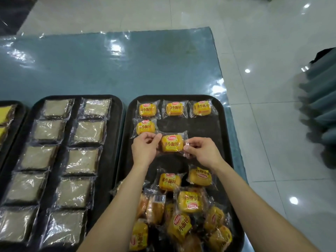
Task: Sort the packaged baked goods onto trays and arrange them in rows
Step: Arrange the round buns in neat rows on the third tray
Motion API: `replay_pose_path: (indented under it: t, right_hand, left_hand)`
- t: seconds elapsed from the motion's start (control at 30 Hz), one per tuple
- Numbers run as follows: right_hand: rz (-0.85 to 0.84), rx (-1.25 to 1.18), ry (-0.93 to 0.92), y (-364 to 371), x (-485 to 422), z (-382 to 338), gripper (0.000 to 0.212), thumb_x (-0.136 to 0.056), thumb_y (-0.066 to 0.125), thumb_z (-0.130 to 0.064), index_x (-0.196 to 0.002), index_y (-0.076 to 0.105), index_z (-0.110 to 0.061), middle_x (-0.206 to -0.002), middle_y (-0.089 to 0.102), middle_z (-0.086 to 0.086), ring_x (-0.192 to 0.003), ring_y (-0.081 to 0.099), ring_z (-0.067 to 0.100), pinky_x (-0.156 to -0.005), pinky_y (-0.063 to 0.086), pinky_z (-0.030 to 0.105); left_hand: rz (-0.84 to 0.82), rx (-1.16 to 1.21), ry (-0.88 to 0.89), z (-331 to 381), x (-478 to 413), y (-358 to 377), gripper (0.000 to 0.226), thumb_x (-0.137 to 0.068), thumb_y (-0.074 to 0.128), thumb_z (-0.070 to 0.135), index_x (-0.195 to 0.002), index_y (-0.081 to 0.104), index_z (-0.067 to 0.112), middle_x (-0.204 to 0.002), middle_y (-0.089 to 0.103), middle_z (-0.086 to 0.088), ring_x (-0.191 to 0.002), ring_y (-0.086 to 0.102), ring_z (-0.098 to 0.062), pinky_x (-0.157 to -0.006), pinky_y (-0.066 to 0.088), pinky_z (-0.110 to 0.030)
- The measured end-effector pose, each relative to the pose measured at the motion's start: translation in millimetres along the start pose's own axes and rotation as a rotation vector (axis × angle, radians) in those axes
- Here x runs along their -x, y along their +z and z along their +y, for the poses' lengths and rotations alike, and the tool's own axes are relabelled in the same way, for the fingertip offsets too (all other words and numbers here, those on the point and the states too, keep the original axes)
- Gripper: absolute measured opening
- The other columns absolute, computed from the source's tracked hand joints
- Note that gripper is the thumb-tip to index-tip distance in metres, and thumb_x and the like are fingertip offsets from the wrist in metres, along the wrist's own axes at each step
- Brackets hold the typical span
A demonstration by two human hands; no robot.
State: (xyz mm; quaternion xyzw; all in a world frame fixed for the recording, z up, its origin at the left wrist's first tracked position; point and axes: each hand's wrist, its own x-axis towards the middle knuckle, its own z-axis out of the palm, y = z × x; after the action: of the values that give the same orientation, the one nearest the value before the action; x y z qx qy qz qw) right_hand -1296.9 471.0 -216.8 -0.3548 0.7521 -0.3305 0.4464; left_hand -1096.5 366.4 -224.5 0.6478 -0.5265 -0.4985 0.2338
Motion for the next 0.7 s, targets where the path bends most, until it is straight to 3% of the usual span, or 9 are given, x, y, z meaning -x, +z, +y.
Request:
replay_pose_path:
  t: [0.07, 0.13, 0.23, 0.37, 0.5, 0.6, 0.7]
  right_hand:
    - [0.055, 0.04, 0.023, 2.6, -14.3, 8.2, 0.013, -0.101, 0.077, -0.015, -0.112, 0.082, -0.02, -0.089, 0.082, -0.003, -0.08, 0.079, 0.015, -0.081, 0.067, 0.035]
    - [0.089, 0.06, 0.065, 5.4, -28.7, 12.7, 0.016, -0.101, 0.077, -0.015, -0.115, 0.081, -0.019, -0.091, 0.082, -0.003, -0.081, 0.079, 0.015, -0.085, 0.068, 0.042]
    - [0.128, 0.059, 0.122, 9.3, -50.4, 13.4, 0.018, -0.1, 0.078, -0.014, -0.117, 0.08, -0.017, -0.096, 0.081, -0.003, -0.085, 0.079, 0.016, -0.087, 0.067, 0.048]
    - [0.176, 0.05, 0.155, 13.2, -71.9, 5.2, 0.025, -0.1, 0.076, -0.013, -0.125, 0.077, -0.017, -0.103, 0.079, -0.002, -0.097, 0.077, 0.017, -0.093, 0.066, 0.049]
    - [0.191, 0.127, 0.146, 14.3, -84.6, 2.2, 0.023, -0.102, 0.073, -0.01, -0.124, 0.077, -0.016, -0.087, 0.067, -0.014, -0.079, 0.068, 0.003, -0.082, 0.065, 0.033]
    - [0.213, 0.118, 0.152, 17.2, -86.4, 3.0, 0.016, -0.101, 0.075, -0.013, -0.117, 0.08, -0.015, -0.088, 0.075, -0.009, -0.078, 0.075, 0.006, -0.078, 0.067, 0.034]
    - [0.243, 0.09, 0.159, 17.1, -84.1, 3.3, 0.015, -0.101, 0.077, -0.015, -0.115, 0.079, -0.017, -0.092, 0.078, -0.006, -0.076, 0.077, 0.008, -0.075, 0.066, 0.029]
  left_hand:
    - [-0.088, -0.025, 0.016, -0.3, -7.1, -1.5, 0.02, -0.101, 0.078, 0.029, -0.121, 0.073, 0.026, -0.115, 0.077, 0.008, -0.106, 0.074, -0.01, -0.076, 0.064, -0.025]
    - [-0.17, -0.053, 0.043, 0.8, -12.5, -2.5, 0.043, -0.099, 0.081, 0.02, -0.138, 0.065, 0.028, -0.122, 0.075, 0.009, -0.107, 0.071, -0.005, -0.079, 0.058, -0.021]
    - [-0.177, -0.107, 0.126, 2.1, -18.7, 1.1, 0.059, -0.093, 0.086, 0.009, -0.144, 0.062, 0.026, -0.121, 0.073, 0.009, -0.106, 0.07, 0.0, -0.088, 0.056, -0.018]
    - [-0.09, -0.328, 0.355, 6.4, -25.2, 13.1, 0.053, -0.093, 0.083, 0.007, -0.14, 0.065, 0.023, -0.128, 0.068, 0.009, -0.114, 0.067, -0.005, -0.103, 0.06, -0.029]
    - [-0.048, -0.738, 0.691, 9.7, -21.9, 27.0, 0.055, -0.096, 0.076, 0.005, -0.148, 0.063, 0.02, -0.147, 0.059, -0.001, -0.139, 0.055, -0.019, -0.119, 0.05, -0.042]
    - [-0.128, -0.959, 0.845, 2.1, -15.4, 42.8, 0.079, -0.096, 0.071, -0.001, -0.167, 0.041, 0.019, -0.173, 0.037, -0.012, -0.163, 0.032, -0.03, -0.134, 0.024, -0.047]
    - [-0.21, -1.054, 0.808, -7.4, -11.8, 49.6, 0.094, -0.102, 0.064, -0.001, -0.176, 0.01, 0.021, -0.183, 0.003, -0.013, -0.17, 0.001, -0.03, -0.138, 0.009, -0.045]
